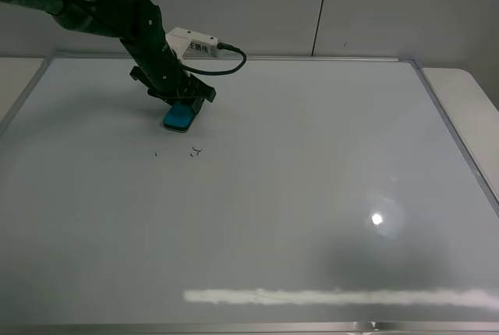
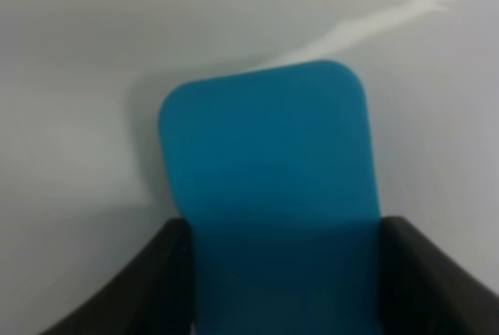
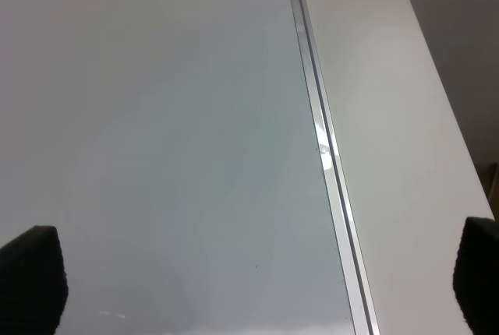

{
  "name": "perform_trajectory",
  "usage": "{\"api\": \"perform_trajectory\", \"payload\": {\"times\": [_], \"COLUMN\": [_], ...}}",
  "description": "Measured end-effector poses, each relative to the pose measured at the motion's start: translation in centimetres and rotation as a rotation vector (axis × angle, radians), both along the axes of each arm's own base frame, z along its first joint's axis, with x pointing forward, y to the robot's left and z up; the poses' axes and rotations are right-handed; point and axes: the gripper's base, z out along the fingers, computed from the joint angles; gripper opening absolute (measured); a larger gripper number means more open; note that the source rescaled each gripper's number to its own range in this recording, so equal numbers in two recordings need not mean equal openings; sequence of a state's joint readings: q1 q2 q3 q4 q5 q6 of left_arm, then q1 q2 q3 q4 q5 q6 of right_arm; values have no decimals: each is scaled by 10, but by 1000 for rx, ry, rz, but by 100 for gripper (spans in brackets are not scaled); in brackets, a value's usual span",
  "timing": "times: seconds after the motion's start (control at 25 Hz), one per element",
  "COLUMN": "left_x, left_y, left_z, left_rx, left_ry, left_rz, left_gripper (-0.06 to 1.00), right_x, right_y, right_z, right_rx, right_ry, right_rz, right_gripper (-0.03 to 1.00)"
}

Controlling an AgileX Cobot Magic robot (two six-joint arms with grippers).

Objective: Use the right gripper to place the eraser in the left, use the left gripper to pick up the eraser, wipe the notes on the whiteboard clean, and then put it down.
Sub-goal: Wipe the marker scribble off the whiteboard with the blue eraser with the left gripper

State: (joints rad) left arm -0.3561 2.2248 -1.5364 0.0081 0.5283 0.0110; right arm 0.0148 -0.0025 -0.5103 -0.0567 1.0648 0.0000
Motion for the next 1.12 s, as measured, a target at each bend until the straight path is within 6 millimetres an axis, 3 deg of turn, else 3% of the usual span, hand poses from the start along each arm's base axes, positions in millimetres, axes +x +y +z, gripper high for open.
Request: {"api": "perform_trajectory", "payload": {"times": [0.16,0.76,0.92,1.12], "left_x": [-11,-95,-106,-125], "left_y": [8,35,21,-18], "left_z": [1,-13,-14,-13], "left_rx": [6,-101,-111,-158], "left_ry": [5,-38,-23,-19], "left_rz": [18,156,127,64], "left_gripper": [4,4,4,4], "right_x": [0,0,0,0], "right_y": [0,0,0,0], "right_z": [0,0,0,0], "right_rx": [0,0,0,0], "right_ry": [0,0,0,0], "right_rz": [0,0,0,0], "right_gripper": [100,100,100,100]}}
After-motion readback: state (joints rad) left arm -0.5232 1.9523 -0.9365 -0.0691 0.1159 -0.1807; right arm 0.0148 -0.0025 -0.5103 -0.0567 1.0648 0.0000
